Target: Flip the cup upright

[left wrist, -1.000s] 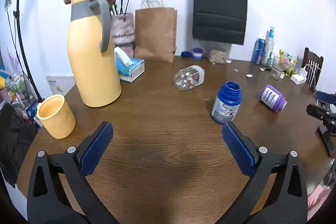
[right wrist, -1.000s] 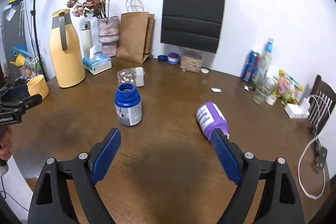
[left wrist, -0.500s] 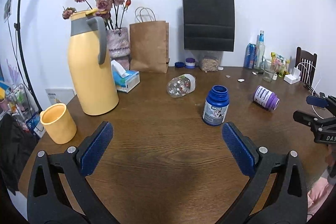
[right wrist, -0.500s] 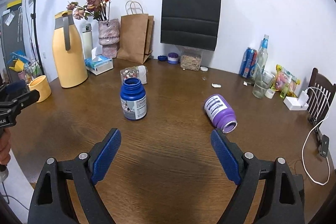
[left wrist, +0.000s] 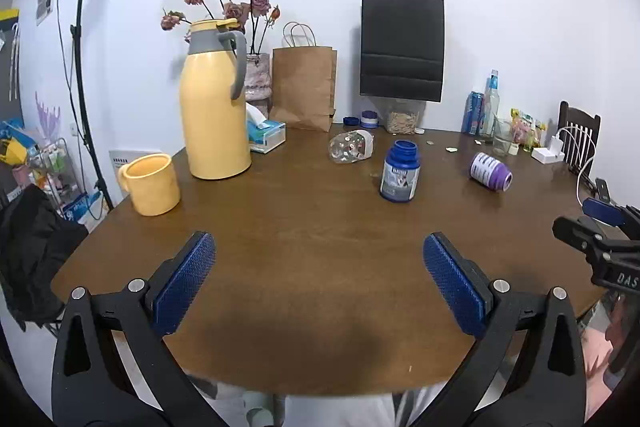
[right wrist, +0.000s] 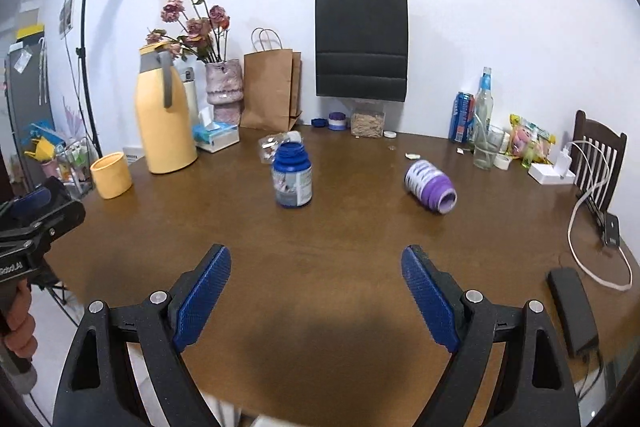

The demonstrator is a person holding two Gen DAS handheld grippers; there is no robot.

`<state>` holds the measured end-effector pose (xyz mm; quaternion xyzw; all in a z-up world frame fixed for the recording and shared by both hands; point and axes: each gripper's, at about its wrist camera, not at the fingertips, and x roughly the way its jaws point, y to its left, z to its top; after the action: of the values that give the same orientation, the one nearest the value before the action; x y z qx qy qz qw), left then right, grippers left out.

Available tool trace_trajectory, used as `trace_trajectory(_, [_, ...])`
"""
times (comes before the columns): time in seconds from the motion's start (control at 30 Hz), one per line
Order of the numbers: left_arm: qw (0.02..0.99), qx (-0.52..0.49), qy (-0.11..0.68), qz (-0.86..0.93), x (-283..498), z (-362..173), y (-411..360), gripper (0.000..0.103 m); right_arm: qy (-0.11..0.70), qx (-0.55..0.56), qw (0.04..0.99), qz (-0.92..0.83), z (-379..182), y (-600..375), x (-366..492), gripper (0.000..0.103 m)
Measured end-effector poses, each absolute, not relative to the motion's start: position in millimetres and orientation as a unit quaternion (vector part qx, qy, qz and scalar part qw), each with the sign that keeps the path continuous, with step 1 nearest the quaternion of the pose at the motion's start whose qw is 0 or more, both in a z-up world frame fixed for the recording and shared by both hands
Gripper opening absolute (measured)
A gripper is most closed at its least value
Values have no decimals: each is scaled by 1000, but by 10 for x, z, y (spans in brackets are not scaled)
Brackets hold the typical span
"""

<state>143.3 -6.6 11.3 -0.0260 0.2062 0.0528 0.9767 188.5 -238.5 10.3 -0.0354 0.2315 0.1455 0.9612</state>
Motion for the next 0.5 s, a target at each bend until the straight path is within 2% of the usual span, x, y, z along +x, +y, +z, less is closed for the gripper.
trace_trajectory(0.1, [974,-43,212,62,1259,58,-39,103,241,-33,959,149,-2,-2338,1676,91])
trace_trajectory(0.27, [976,-8,200,80,912,15,-38,103,242,-16,958,151,-93,-2370,1363,91])
trace_trajectory(0.5, [981,38,169,87,305,-249,-69,103,189,-19,971,145,-291,-2396,573,91])
